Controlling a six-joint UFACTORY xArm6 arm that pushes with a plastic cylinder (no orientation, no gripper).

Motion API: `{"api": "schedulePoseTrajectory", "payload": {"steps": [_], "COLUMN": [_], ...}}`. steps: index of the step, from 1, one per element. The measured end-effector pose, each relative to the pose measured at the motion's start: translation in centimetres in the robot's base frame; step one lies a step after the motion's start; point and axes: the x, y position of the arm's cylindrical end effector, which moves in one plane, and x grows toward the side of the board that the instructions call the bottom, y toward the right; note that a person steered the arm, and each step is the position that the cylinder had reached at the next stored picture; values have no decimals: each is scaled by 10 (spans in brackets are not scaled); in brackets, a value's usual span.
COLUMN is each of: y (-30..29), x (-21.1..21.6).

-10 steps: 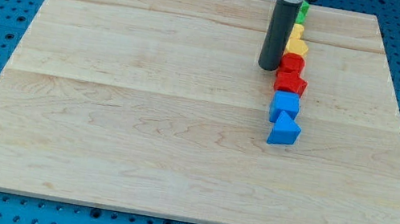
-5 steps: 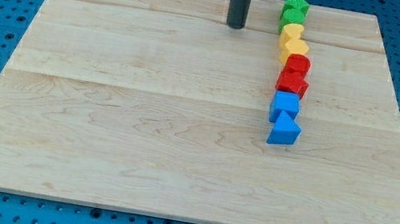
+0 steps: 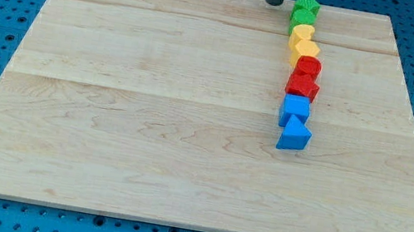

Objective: Adjust the blocks to form a vertical line

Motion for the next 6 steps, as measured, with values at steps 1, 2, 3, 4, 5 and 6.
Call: {"api": "schedulePoseTrajectory", "payload": {"steps": [1,2,3,4,5,6], "y": [25,32,17,4,-23,-48], "x": [-1,-1,-3,-5,-4,-3]}}
